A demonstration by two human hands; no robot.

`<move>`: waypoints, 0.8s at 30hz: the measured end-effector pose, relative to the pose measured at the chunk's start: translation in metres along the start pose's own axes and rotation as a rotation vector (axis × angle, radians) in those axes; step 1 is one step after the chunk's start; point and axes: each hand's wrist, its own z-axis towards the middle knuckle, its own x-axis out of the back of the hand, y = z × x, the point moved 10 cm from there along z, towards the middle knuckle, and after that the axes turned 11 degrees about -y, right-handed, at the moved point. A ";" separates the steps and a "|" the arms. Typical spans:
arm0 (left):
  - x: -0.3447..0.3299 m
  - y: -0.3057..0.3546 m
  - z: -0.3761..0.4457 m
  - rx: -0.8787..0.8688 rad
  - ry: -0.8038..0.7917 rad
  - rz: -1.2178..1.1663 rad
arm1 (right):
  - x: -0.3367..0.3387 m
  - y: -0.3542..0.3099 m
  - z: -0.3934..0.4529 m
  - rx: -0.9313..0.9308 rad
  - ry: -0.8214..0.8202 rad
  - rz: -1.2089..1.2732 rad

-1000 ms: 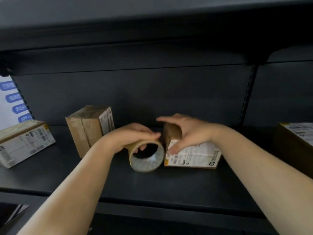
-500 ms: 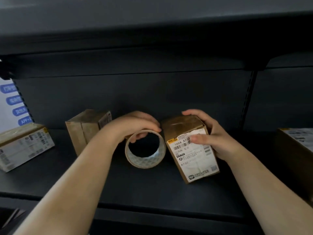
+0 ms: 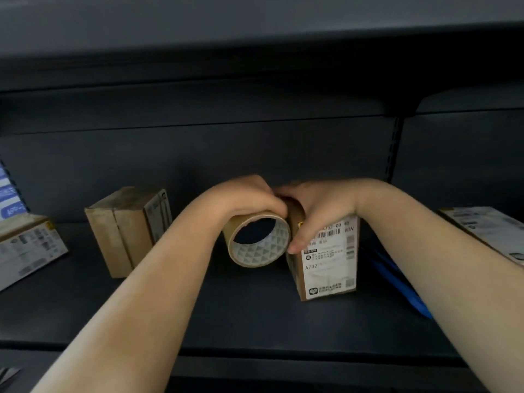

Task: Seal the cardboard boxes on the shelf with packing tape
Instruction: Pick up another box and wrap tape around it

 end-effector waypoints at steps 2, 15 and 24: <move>-0.009 -0.011 -0.012 -0.148 -0.109 -0.240 | 0.003 0.007 -0.005 0.038 0.044 0.051; -0.001 -0.073 -0.032 -0.228 -0.148 -0.567 | -0.012 0.051 -0.018 0.515 0.311 0.854; -0.036 -0.100 -0.028 -0.074 -0.326 -0.466 | -0.039 0.091 -0.006 0.439 0.203 0.927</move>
